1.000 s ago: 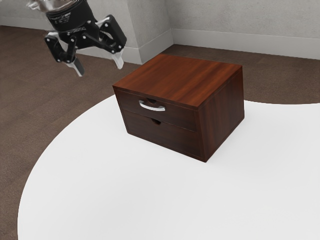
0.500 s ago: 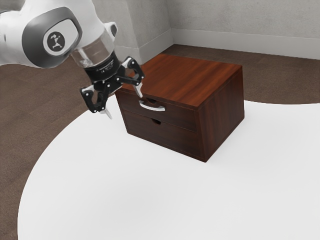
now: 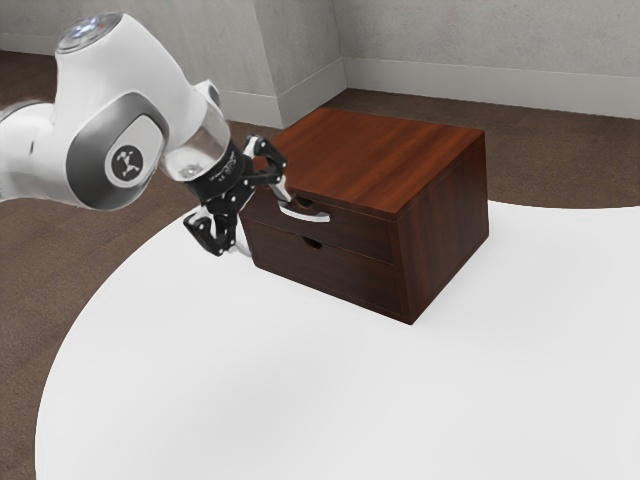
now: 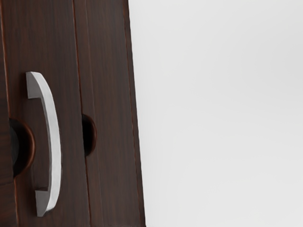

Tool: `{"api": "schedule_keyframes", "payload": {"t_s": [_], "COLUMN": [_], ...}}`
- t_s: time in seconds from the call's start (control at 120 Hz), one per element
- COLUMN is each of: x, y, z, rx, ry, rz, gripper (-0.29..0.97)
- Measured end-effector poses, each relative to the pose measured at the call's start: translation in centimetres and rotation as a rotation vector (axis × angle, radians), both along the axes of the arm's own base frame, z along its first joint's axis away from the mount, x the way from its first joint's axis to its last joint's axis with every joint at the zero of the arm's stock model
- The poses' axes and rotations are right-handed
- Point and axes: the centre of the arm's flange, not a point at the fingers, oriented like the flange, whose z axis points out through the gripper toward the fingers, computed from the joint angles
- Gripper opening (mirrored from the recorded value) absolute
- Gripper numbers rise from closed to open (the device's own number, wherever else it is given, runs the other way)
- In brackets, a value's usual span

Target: Pull the drawer handle with one arm to open the drawer

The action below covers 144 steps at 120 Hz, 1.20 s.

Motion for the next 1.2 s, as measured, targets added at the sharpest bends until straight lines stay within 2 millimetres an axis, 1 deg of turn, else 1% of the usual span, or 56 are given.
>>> {"api": "schedule_keyframes", "payload": {"t_s": [0.067,0.15,0.225,0.367,0.483,0.667,0.8,0.917,1.083,1.2], "x": [0.1,-0.2,-0.7,-0.8,-0.1,0.8,1.4,2.3,3.1,3.3], "y": [0.9,2.3,2.4,2.6,3.0,4.6,4.9,5.0,5.4,5.9], "z": [-1.3,-2.1,-2.6,-3.5,-4.4,-5.8,-6.1,-6.2,-7.3,-7.6], "rx": [-0.018,-0.034,-0.041,-0.053,-0.060,-0.071,-0.075,-0.080,-0.086,-0.089], "ry": [-0.008,-0.026,-0.046,-0.072,-0.081,-0.085,-0.100,-0.113,-0.111,-0.116], "rz": [0.034,0.077,0.097,0.123,0.142,0.181,0.192,0.197,0.208,0.219], "gripper": [0.68,0.68,0.68,0.68,0.68,0.68,0.68,0.68,0.68,0.68]}}
